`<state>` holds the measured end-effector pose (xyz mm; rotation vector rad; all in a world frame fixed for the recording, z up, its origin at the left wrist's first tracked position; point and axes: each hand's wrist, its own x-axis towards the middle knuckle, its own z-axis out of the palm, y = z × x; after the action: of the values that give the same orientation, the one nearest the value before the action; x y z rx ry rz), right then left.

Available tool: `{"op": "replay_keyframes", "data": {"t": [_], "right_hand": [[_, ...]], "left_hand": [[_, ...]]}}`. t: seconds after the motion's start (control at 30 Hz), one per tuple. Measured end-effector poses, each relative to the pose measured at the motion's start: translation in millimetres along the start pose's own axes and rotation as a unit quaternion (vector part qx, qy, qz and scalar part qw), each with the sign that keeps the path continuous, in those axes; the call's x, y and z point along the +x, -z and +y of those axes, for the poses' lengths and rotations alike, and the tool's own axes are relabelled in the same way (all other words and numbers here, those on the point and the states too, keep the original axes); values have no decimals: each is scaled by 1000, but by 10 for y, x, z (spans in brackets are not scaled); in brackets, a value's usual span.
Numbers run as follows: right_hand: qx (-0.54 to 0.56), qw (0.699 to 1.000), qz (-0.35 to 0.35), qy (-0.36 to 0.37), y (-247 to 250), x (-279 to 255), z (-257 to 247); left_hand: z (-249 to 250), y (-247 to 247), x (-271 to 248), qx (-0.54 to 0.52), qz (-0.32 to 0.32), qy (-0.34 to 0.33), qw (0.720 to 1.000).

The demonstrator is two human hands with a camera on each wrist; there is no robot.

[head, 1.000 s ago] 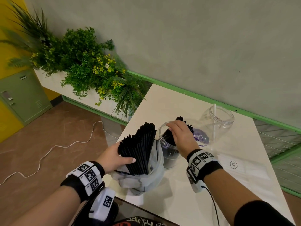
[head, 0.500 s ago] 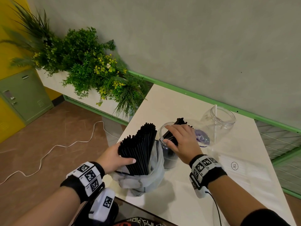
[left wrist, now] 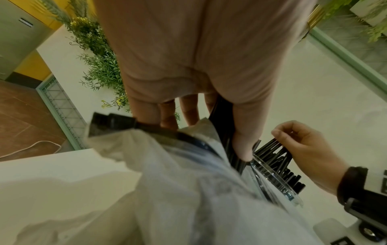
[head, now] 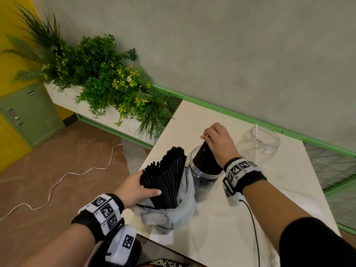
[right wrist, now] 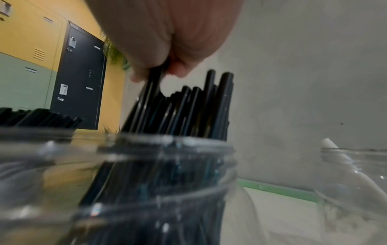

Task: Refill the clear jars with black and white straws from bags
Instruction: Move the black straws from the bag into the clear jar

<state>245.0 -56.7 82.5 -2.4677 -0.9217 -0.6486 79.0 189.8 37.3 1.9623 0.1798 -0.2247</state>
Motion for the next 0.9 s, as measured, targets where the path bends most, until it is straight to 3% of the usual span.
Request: {"op": "replay_keyframes", "data": {"t": [0.13,0.23,0.37,0.53,0.77,0.9], "right_hand": [[-59,995,-76,5,-73,-13,100],[-85,995,-48,25,-18,-61,120],[-34,999,-3,-31,161,-271,30],[-75,996,-48,8,206,-609,-2],[20,991,60,-115,165,-809,103],[32,986,94,-137,161,-826,82]], "left_hand": [[-2,3,5,-4,6,3,1000],[-1,6,2,-6,3,1,1000],[-2,11,2,-11,3,0,1000],[-1,6,17,-13,4,2,1000],[18,9,24,-16,1,2,1000],[10,9,30,-20,-1,5,1000]]}}
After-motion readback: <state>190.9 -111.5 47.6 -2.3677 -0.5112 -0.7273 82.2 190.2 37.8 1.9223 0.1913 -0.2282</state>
